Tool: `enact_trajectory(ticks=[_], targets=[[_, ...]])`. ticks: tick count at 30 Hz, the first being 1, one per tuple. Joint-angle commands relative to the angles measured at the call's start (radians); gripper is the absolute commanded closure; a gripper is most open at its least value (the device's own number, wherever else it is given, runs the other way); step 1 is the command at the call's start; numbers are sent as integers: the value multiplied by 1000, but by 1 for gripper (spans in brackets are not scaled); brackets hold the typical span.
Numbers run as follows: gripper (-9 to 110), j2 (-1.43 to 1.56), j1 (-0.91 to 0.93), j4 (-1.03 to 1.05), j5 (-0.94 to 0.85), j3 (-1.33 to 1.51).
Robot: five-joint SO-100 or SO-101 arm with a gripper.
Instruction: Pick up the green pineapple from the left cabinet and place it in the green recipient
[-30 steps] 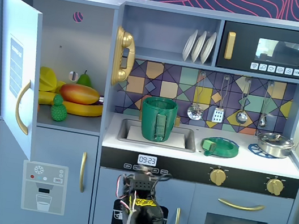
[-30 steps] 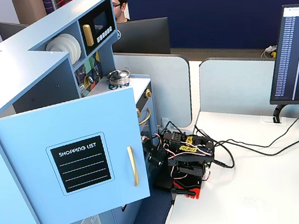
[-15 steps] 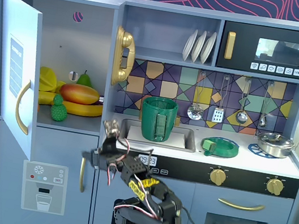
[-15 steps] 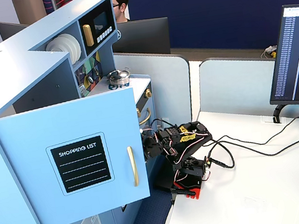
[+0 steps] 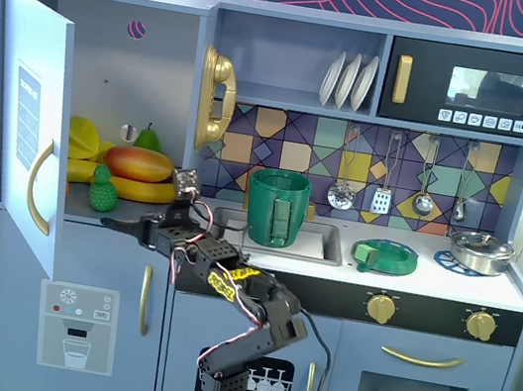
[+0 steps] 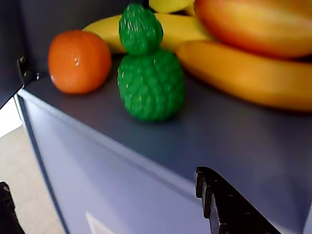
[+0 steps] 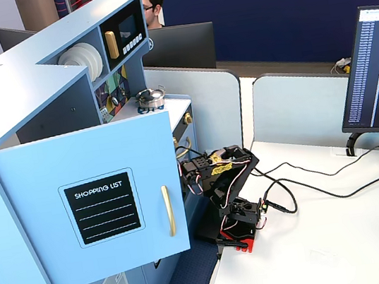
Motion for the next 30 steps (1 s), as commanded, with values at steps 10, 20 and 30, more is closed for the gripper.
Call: enact_trajectory(ticks=[10, 20, 30], targets=[[49, -344, 8, -172, -54, -357], [49, -515, 28, -210, -109, -497], [49, -630, 51, -204, -115, -623]])
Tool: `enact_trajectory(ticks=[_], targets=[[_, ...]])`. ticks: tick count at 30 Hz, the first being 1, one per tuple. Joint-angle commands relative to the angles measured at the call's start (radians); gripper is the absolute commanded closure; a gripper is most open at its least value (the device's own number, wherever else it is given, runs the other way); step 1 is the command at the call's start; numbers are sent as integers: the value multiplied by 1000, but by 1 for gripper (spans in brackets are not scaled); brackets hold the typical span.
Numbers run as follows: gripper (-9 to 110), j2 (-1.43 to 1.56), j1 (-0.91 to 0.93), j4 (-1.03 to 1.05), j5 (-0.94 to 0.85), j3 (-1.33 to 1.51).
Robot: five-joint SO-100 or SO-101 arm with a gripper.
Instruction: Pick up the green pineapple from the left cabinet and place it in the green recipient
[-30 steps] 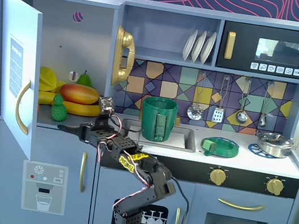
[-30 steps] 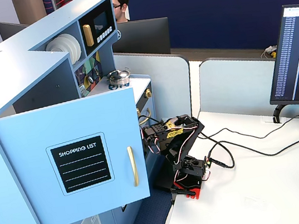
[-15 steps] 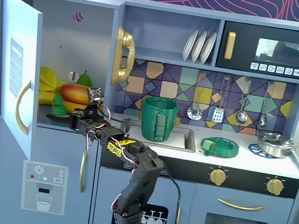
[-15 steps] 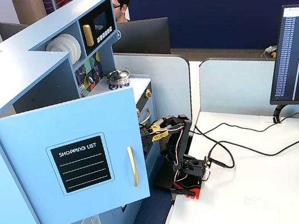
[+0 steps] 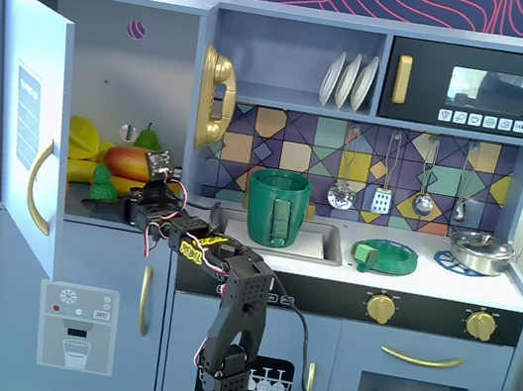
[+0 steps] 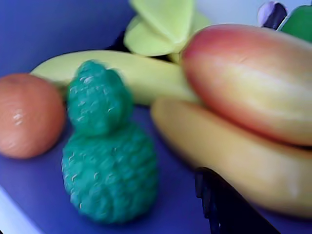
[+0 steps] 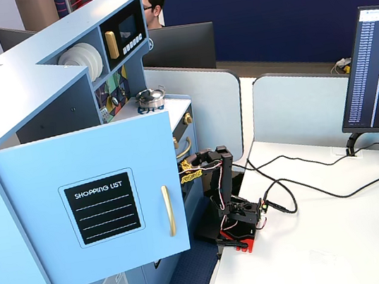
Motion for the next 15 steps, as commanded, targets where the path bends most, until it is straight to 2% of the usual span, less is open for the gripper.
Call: enact_trajectory(ticks=[1, 15], targets=[[49, -29, 11, -32, -11, -132], [51, -175, -29, -14, -28, -288]])
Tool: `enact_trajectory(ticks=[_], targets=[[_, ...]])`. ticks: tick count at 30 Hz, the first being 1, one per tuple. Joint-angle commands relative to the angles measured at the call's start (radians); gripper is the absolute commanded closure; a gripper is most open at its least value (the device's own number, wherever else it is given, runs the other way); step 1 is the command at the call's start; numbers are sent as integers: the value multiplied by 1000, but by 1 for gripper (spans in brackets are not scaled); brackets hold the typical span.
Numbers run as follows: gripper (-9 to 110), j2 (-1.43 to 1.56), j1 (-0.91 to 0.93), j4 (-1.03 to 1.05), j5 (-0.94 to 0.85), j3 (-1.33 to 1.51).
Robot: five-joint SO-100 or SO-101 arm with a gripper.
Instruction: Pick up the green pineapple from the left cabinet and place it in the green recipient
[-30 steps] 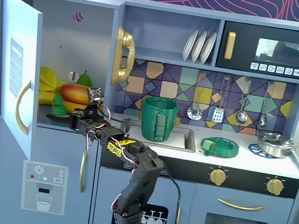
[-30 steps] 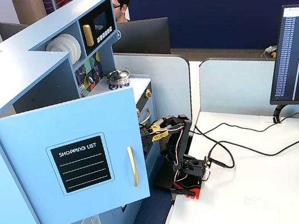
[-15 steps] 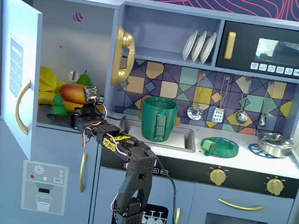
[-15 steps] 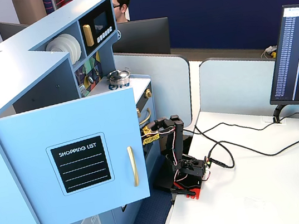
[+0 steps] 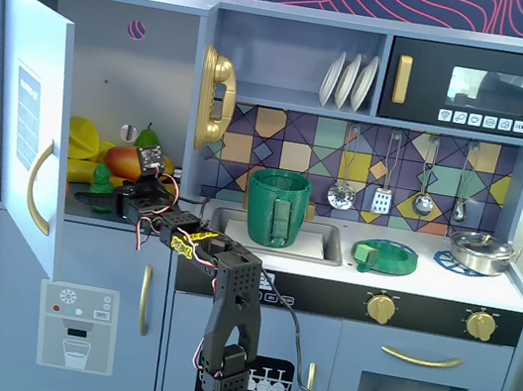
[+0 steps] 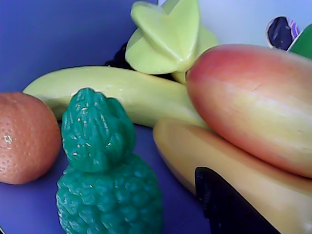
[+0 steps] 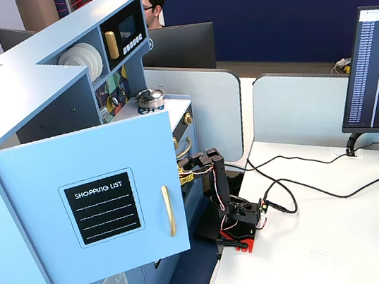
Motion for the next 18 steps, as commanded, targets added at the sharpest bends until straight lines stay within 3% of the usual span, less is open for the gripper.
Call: enact_trajectory(ticks=[1, 14, 18], targets=[[51, -12, -23, -14, -12, -104], [58, -69, -35, 34, -40, -167], [72, -75, -29, 57, -72, -163]])
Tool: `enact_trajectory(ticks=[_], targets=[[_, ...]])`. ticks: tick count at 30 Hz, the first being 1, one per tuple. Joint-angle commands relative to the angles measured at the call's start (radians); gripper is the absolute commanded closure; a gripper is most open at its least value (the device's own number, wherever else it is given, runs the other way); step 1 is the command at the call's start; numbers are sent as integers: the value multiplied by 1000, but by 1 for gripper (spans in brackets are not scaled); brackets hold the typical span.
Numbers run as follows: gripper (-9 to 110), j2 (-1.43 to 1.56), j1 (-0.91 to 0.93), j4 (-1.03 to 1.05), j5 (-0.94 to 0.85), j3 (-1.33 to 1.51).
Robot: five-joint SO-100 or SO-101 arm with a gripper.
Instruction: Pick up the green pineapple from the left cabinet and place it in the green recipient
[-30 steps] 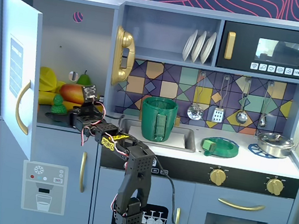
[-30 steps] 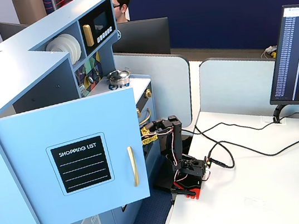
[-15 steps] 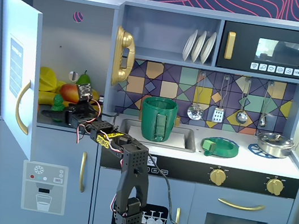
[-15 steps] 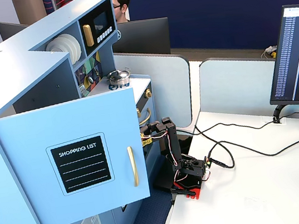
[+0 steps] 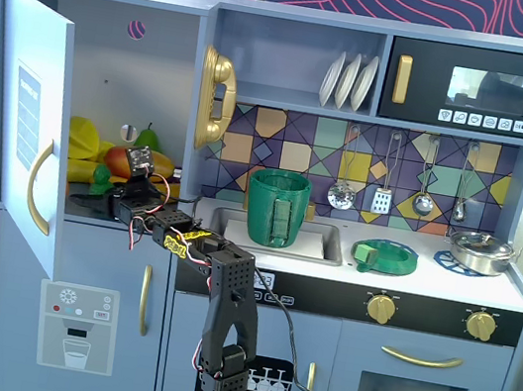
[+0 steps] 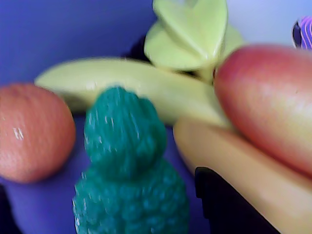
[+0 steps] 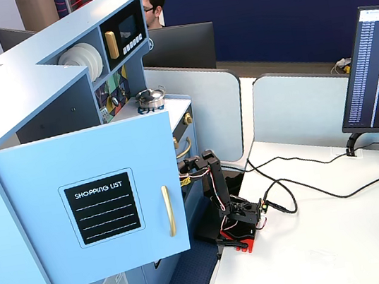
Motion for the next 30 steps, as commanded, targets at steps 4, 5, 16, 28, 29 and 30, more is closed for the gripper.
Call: enact_trajectory(ticks=[4, 5, 16, 28, 29, 30], targets=[[101, 5, -9, 28, -37, -75], [101, 5, -8, 32, -21, -81], [101, 345, -21, 259, -295, 37], [101, 968, 28, 680, -278, 331], [101, 992, 58, 724, -256, 325], [101, 1012, 95, 758, -224, 318]])
